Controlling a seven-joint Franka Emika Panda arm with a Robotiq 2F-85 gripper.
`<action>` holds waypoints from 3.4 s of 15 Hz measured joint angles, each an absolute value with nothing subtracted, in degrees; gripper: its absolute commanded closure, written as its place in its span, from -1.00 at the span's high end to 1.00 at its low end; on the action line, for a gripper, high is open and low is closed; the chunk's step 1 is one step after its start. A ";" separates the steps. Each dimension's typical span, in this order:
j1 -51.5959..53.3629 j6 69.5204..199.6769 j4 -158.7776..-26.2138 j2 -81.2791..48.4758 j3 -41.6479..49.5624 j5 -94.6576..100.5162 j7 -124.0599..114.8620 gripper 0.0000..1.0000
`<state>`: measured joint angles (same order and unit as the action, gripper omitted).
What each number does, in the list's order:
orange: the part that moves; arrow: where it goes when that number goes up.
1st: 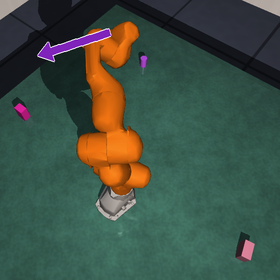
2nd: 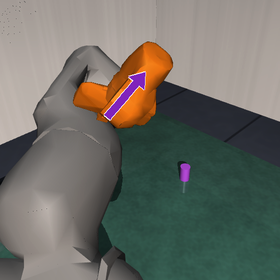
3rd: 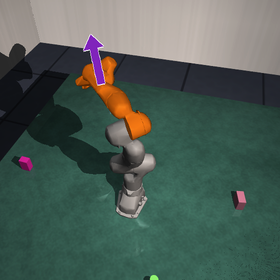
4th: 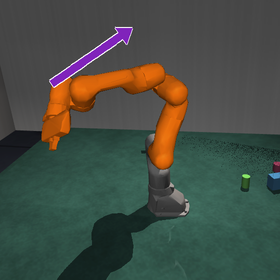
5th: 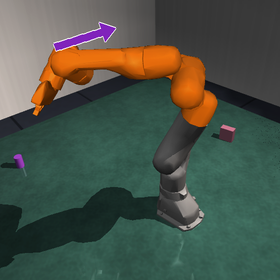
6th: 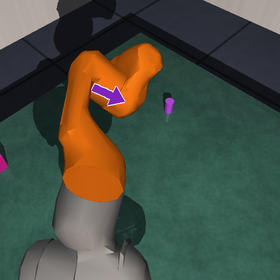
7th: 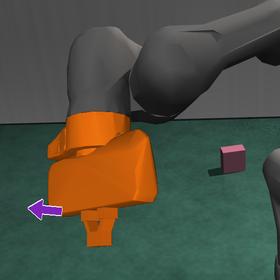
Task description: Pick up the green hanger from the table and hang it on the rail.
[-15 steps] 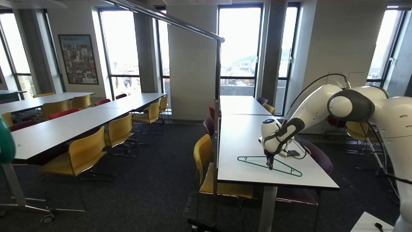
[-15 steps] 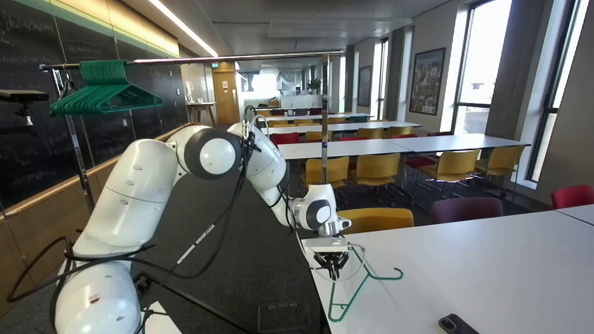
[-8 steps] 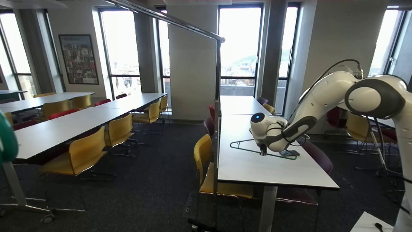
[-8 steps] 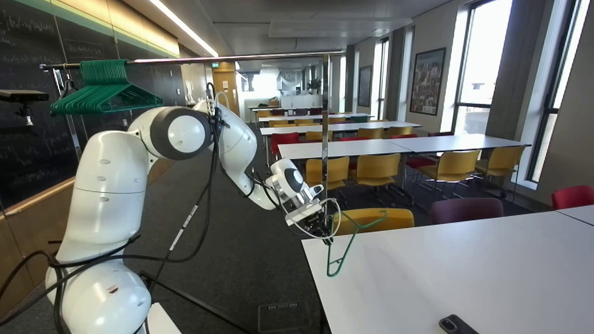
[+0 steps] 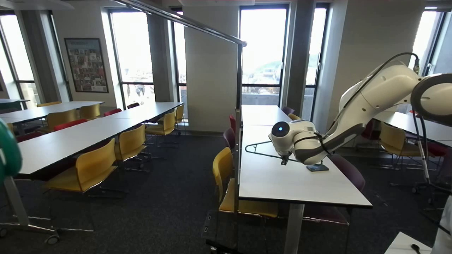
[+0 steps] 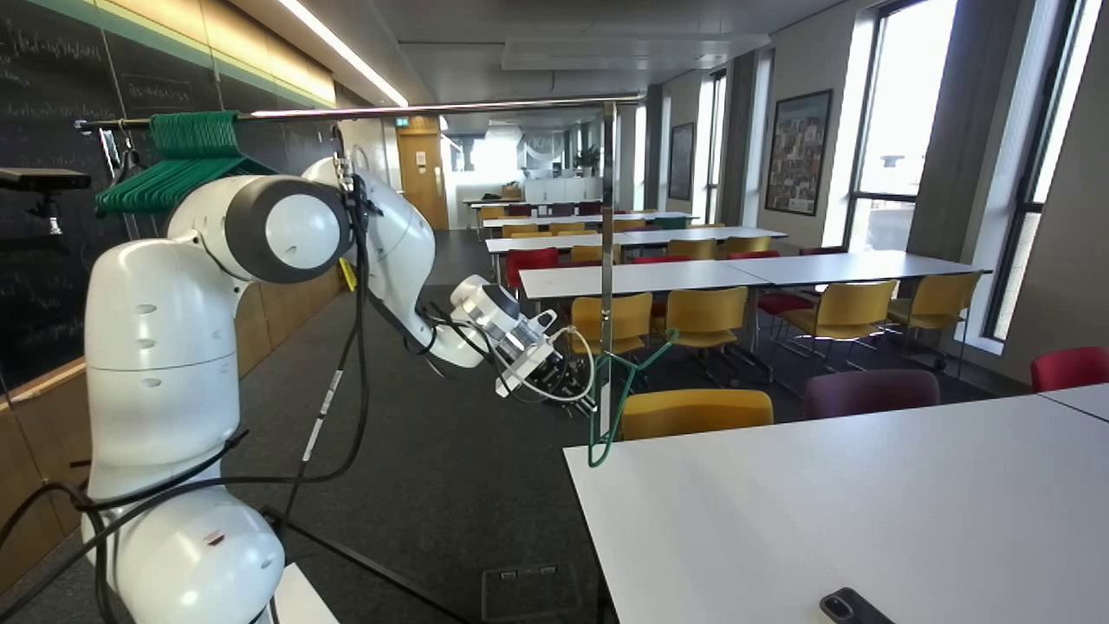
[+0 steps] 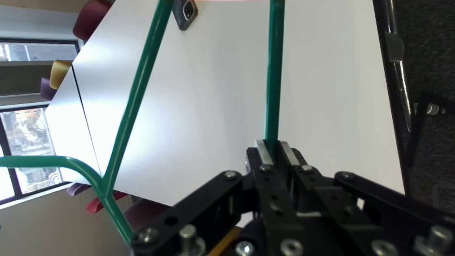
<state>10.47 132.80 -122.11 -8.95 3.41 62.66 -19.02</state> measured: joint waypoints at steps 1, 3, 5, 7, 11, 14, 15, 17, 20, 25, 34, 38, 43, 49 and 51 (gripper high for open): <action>10.39 132.43 -122.74 -8.07 2.76 63.26 -19.81 -0.95; 10.36 131.78 -123.66 -6.68 1.84 64.28 -21.27 -0.95; 10.35 130.06 -123.90 -5.42 1.02 65.55 -23.08 -0.95; 10.36 126.98 -123.85 -3.68 -0.07 67.50 -25.26 -0.95; 10.47 118.77 -123.52 1.11 -3.65 71.54 -28.82 -0.95; 10.61 112.85 -122.63 4.33 -6.90 72.72 -29.08 -0.95; 10.65 111.26 -122.36 5.21 -7.90 73.31 -29.16 -0.95; 10.73 108.55 -121.67 6.41 -9.67 74.02 -29.27 -0.95; 11.19 104.79 -119.86 7.23 -11.65 74.65 -29.27 -0.95; 11.38 100.77 -116.21 7.61 -13.71 76.38 -29.32 -0.81; 11.38 100.77 -115.79 7.68 -13.75 76.38 -29.32 -0.95; 11.38 100.77 -115.19 6.93 -13.76 76.99 -28.90 -0.95; 11.38 100.20 -107.20 2.38 -13.87 85.14 -20.28 -0.95; 12.30 98.10 -92.80 -4.49 -13.99 96.92 -5.13 -0.95; 13.00 98.09 -88.68 -6.54 -13.99 98.52 -0.25 -0.95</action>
